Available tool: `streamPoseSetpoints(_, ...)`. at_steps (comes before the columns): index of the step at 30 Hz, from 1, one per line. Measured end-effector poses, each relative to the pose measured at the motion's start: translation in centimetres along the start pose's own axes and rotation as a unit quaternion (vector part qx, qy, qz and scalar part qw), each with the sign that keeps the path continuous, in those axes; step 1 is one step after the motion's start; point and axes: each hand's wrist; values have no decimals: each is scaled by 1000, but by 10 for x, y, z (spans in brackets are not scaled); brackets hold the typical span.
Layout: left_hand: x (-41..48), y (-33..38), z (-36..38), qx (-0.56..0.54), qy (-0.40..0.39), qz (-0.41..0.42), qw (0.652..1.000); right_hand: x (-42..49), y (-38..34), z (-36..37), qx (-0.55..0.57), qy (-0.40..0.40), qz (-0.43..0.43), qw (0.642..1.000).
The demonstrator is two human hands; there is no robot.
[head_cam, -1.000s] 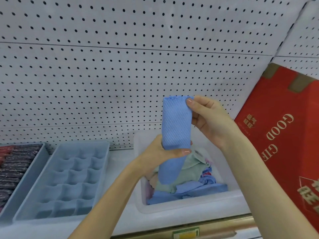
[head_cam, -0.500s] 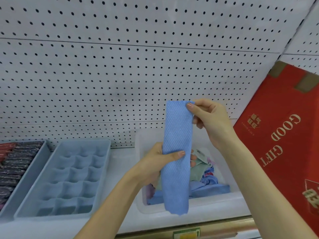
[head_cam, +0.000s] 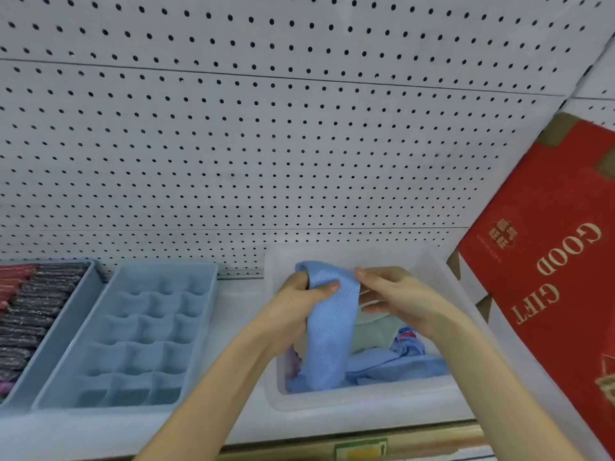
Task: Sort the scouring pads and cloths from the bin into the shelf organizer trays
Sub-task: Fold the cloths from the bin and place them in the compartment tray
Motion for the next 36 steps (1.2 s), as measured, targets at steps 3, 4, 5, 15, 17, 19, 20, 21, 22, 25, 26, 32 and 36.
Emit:
streamPoseSetpoints(3,2,0,-5,25,12,9,1000,2,4,8,67,12,-39,997)
streamPoseSetpoints(4,2,0,-6,24,18,11,999,2,4,10,80,18,-52,995)
streamPoseSetpoints(5,3,2,-8,24,26,13,999,2,4,11,83,25,-63,994)
streamPoseSetpoints(15,0,20,-18,122,48,25,991,-2,-4,25,129,91,-119,980)
streamPoseSetpoints(17,-2,25,-23,142,30,25,989,-2,-5,26,144,88,-110,979)
streamPoseSetpoints(19,-4,31,-26,153,12,36,987,-4,-7,27,153,41,-82,984)
streamPoseSetpoints(20,-4,34,-27,159,2,41,986,-5,-8,27,151,8,-67,986)
streamPoseSetpoints(21,-5,37,-26,164,-7,43,985,-7,-10,27,151,-17,-55,987)
streamPoseSetpoints(22,-6,39,-26,169,-15,44,985,-8,-12,26,154,-27,-51,986)
streamPoseSetpoints(25,-7,44,-27,169,-30,46,984,-7,-17,25,179,-13,-65,982)
streamPoseSetpoints(26,-6,45,-29,162,-33,45,985,-7,-18,25,183,-5,-74,980)
streamPoseSetpoints(32,3,41,-31,58,-20,99,993,-1,-23,28,230,34,-132,964)
streamPoseSetpoints(36,8,56,-32,98,-2,193,976,-9,-43,17,98,62,-263,958)
Point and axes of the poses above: each hand's wrist, its own x-axis towards the middle knuckle, its own z-axis out of the palm, y = z × x
